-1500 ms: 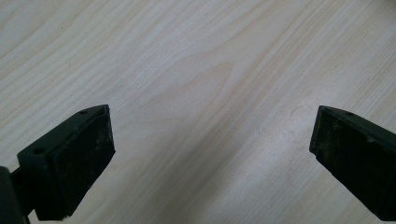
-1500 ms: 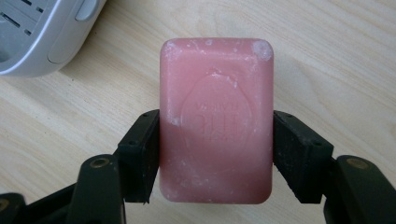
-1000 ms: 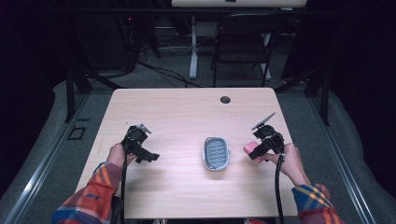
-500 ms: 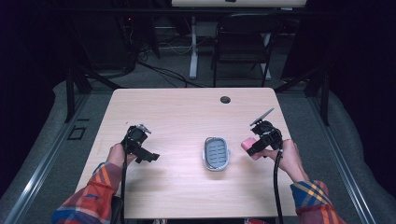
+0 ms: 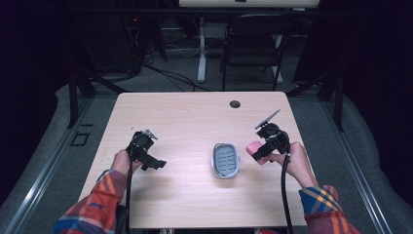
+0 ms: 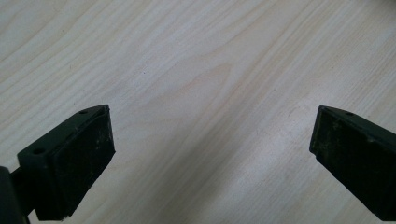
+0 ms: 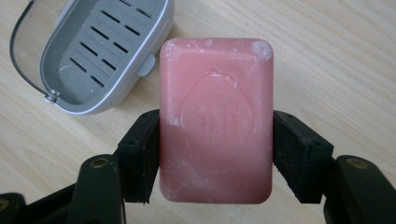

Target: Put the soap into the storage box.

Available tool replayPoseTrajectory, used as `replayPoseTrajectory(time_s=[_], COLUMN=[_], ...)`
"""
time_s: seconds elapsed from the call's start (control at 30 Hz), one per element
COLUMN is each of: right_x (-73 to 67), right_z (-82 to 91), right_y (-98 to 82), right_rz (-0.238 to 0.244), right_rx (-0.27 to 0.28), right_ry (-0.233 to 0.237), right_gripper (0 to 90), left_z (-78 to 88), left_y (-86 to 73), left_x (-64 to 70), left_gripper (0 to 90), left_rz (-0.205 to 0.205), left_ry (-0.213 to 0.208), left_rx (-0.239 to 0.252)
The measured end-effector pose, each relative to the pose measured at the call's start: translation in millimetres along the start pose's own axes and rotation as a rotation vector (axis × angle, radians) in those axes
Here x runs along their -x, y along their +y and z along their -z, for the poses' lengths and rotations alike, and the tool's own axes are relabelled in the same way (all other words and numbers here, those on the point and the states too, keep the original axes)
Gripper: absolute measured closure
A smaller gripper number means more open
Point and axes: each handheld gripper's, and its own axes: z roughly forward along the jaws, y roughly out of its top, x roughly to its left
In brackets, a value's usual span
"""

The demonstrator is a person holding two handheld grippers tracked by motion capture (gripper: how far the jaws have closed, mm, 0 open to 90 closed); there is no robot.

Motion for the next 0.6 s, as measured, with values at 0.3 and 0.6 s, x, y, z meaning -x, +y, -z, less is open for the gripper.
replayPoseTrajectory(time_s=[0.3,0.6], right_x=[-5.0,-13.3], right_z=[2.7,-0.2], right_y=[5.7,10.4], right_rz=[0.032,0.041], right_rx=[-0.01,-0.006], right_ry=[0.004,0.023], right_gripper=[37.0,37.0], left_z=[-0.7,-1.0], left_y=[0.8,0.6], left_x=[0.5,-0.5], left_gripper=[0.0,0.0], left_rz=[0.001,0.005], left_ry=[-0.001,-0.004], left_rx=[-0.009,-0.004])
